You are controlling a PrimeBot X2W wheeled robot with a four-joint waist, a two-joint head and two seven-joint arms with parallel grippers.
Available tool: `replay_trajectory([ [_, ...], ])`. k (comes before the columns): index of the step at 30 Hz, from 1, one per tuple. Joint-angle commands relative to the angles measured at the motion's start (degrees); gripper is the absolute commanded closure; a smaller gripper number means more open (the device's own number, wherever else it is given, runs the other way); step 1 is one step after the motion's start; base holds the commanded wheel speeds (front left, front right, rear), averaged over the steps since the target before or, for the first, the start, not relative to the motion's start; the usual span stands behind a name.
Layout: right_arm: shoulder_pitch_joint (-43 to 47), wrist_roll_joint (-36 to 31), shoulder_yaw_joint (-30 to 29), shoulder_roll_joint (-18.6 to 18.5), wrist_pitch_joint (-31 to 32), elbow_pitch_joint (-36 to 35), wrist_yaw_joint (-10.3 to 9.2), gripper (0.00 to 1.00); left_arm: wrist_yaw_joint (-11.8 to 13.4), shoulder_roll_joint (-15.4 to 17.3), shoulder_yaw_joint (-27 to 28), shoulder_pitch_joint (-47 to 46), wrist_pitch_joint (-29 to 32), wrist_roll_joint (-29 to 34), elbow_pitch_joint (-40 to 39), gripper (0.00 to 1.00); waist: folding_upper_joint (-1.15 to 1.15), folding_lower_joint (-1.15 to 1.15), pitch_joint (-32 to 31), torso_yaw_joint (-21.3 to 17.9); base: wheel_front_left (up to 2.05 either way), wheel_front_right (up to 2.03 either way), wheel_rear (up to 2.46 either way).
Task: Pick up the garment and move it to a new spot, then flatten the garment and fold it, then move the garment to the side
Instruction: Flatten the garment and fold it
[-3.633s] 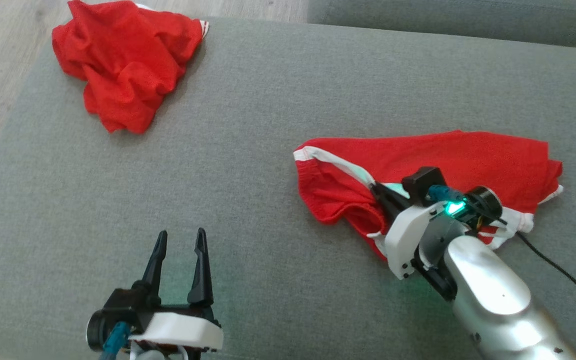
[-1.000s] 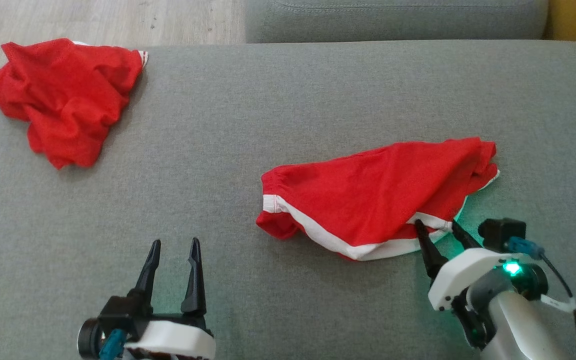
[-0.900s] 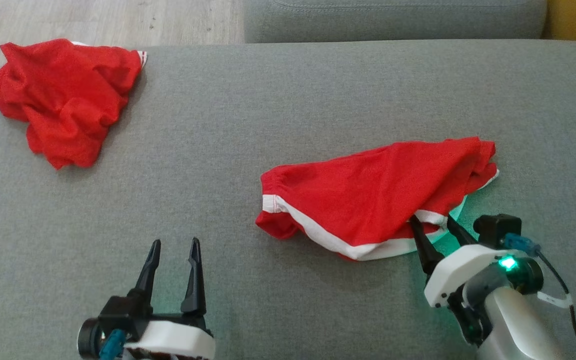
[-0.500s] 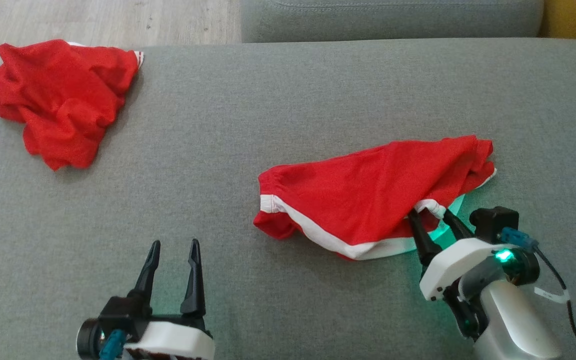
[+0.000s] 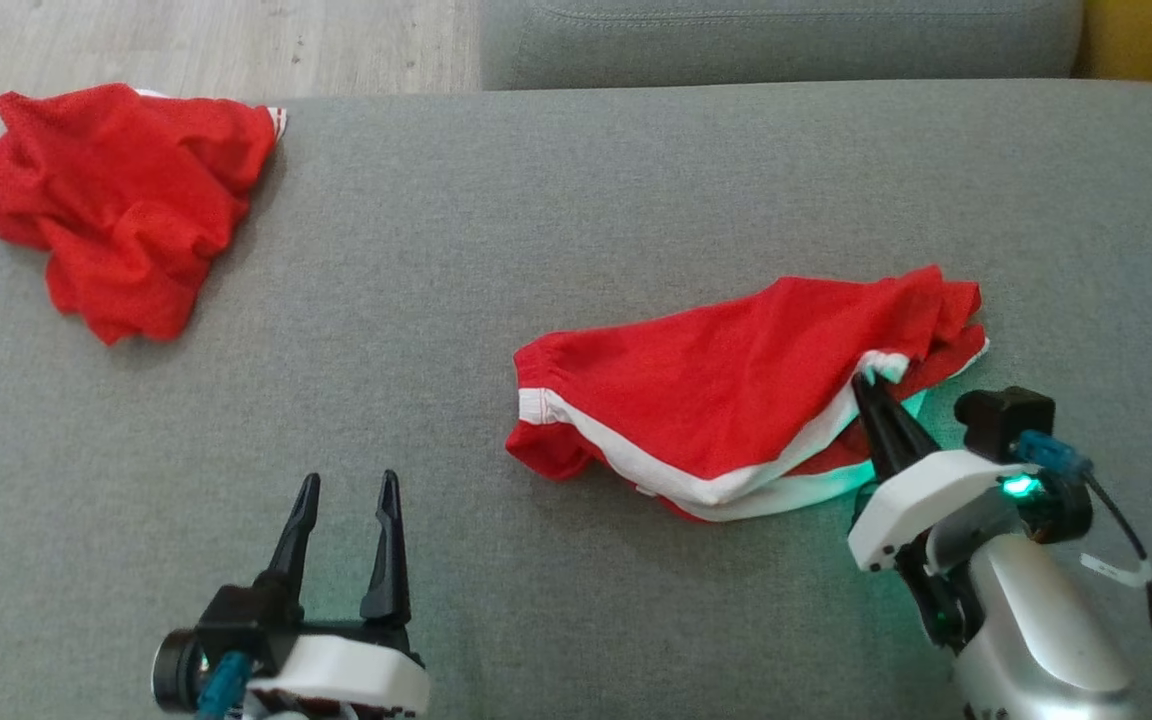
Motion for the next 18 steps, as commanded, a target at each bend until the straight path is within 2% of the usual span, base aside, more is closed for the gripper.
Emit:
replay_trajectory([
  [1,-1.4,-0.4,0.5,-0.1,-1.3,-2.3,-0.04,1.00,0.2,0.8,1.7,-1.8,-0.3,-0.6,-1.5,0.00,0.00,0.00,-0.2,-0.2,0.00,0.00,0.00],
  [7,3.9,-1.2,-4.1,-0.2,-2.2,-7.1,-0.04,1.00,0.5,0.9,1.5,-1.1,-0.3,-0.8,-1.7,0.00,0.00,0.00,-1.0,-0.8,0.00,0.00,0.00],
  [18,14.1,-5.9,-10.2,1.2,1.1,-13.3,-0.04,1.00,0.4,0.9,0.9,-0.1,-0.4,-1.3,-1.7,0.00,0.00,0.00,-2.1,-2.3,0.00,0.00,0.00],
])
